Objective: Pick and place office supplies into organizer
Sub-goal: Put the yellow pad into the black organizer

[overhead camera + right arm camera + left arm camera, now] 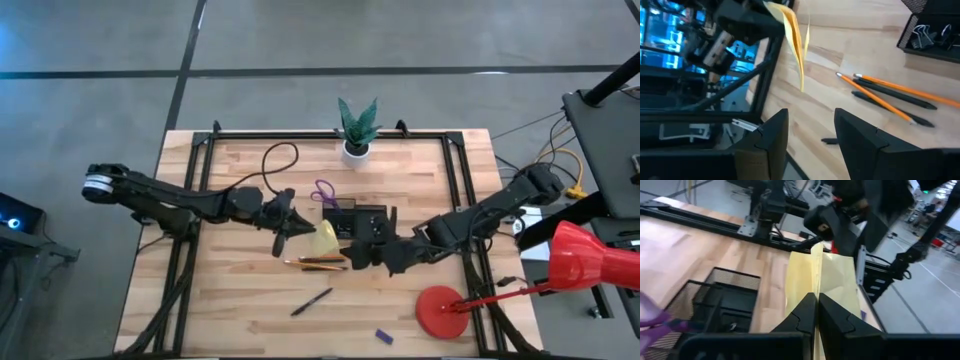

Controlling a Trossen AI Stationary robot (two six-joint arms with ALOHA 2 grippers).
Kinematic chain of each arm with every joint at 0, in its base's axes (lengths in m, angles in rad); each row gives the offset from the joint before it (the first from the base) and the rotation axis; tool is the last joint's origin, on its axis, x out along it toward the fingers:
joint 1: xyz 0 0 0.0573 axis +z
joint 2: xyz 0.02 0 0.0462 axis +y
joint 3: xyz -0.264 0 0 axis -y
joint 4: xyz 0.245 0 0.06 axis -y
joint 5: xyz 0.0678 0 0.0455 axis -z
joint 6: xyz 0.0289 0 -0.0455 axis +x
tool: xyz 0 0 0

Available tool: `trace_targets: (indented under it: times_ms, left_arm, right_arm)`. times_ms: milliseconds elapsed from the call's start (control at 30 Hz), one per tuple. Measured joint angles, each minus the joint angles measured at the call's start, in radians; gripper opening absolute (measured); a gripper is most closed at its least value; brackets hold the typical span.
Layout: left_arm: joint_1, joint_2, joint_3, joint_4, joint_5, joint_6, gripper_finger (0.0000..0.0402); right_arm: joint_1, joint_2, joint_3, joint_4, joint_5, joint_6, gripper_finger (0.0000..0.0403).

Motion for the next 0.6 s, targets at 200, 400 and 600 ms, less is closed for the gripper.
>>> trace_targets:
  times_ms: [200,400,600]
  left_arm:
    - [0.009,0.042,0.038,0.002,0.046,0.000,0.0000]
    - [0.010,0.091,0.081,0.001,0.073,0.001,0.0000]
    - [0.011,0.118,0.115,0.000,0.076,0.022,0.0000]
  right_arm:
    - [-0.026,0.015,0.002,0.000,-0.014,-0.008,0.0151]
    - [-0.032,0.010,0.003,0.002,-0.015,-0.029,0.0151]
    - [-0.035,0.023,0.001,-0.002,-0.018,-0.026,0.0150]
